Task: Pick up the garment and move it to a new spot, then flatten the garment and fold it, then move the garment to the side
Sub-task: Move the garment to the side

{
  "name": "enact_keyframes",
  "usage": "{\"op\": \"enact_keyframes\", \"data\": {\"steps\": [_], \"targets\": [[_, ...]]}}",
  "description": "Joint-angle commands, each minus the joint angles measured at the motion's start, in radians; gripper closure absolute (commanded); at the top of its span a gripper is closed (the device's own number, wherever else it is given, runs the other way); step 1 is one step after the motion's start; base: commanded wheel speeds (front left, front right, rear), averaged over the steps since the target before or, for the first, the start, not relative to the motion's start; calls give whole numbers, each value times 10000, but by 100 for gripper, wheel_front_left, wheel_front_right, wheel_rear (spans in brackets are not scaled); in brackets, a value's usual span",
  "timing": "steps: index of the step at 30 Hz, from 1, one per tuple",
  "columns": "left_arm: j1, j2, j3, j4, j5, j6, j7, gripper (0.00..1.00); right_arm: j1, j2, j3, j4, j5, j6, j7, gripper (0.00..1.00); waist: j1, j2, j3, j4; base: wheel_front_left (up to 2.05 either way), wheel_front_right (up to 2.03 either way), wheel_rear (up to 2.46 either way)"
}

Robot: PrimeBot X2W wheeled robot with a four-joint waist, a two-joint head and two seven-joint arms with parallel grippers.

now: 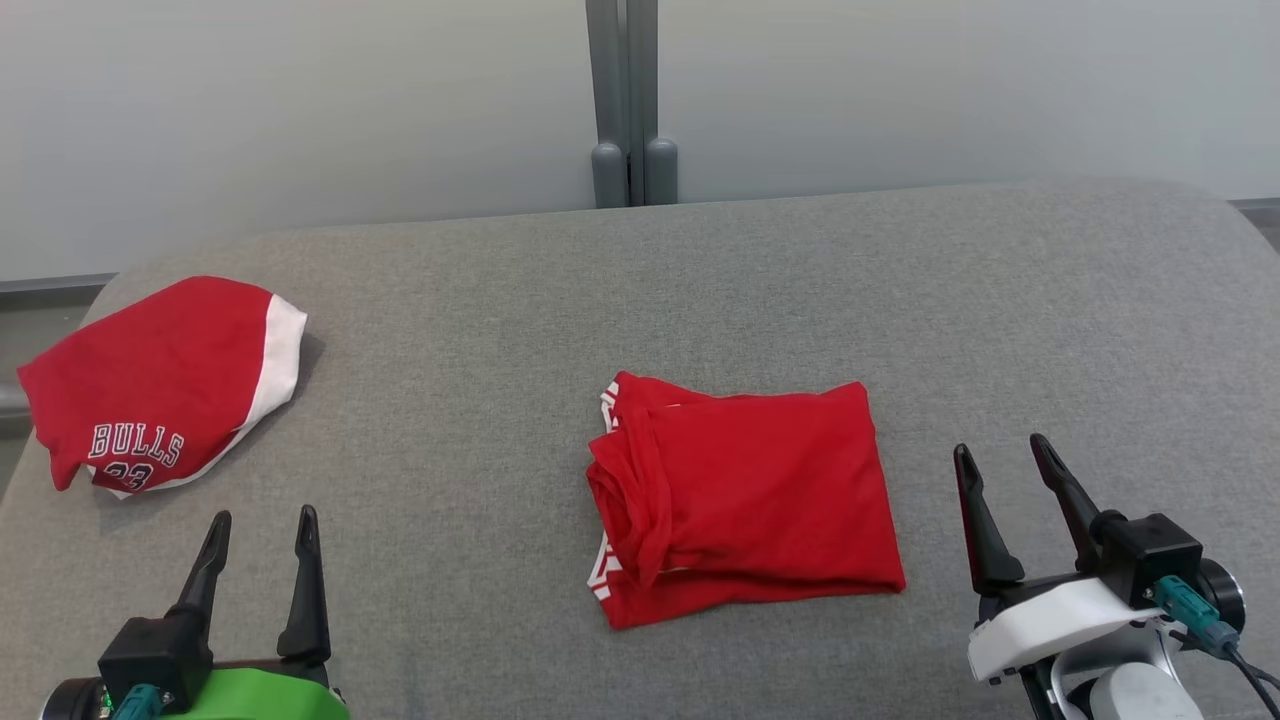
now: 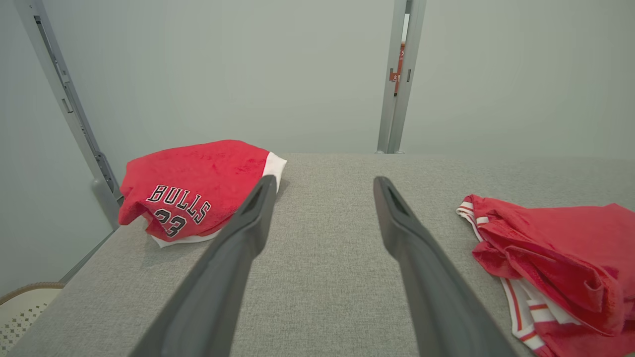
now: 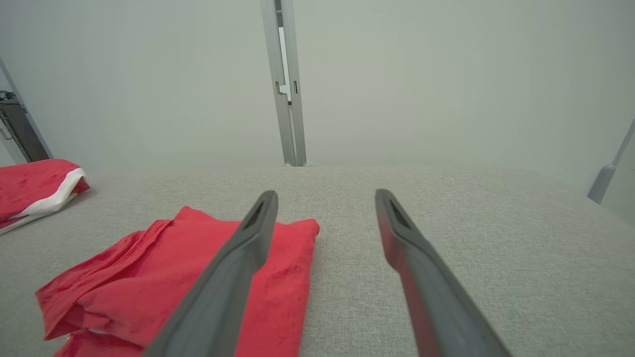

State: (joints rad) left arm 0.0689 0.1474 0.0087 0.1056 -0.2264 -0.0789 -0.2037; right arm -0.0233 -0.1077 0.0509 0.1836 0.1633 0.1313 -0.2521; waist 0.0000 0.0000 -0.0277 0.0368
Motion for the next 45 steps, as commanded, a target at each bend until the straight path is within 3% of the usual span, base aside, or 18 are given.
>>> {"op": "enact_keyframes", "data": {"steps": [1,10,18,30,40,41,42,45], "targets": [[-86,76,-2,39,23,42,-41,0,-118,-32,68,37,-37,-14,4,0,0,0,2,52,0,0,0],[-297,39,-190,72,132,160,-125,0,-1176,-419,612,281,-132,-15,95,0,0,0,155,340,0,0,0],[-712,-84,-421,147,182,149,-258,0,-2416,-651,809,1533,-167,-15,298,0,0,0,792,671,0,0,0],[-1443,-171,-638,459,222,97,-500,0,-3319,-263,804,4388,71,-15,100,0,0,0,1719,957,0,0,0],[-1939,-280,-759,730,227,102,-595,0,-3424,191,765,6089,373,-15,-50,0,0,0,2255,988,0,0,0],[-1966,-294,-768,757,219,105,-605,0,-3392,252,850,6272,485,-14,-41,38,0,0,2279,982,0,0,0],[-1983,-304,-775,781,209,104,-610,0,-3389,306,929,6383,571,-9,-31,96,0,0,2297,977,0,0,0],[-2085,-343,-780,827,199,106,-612,0,-3600,375,1105,6606,786,-12,-48,100,0,0,2362,953,0,0,0]]}}
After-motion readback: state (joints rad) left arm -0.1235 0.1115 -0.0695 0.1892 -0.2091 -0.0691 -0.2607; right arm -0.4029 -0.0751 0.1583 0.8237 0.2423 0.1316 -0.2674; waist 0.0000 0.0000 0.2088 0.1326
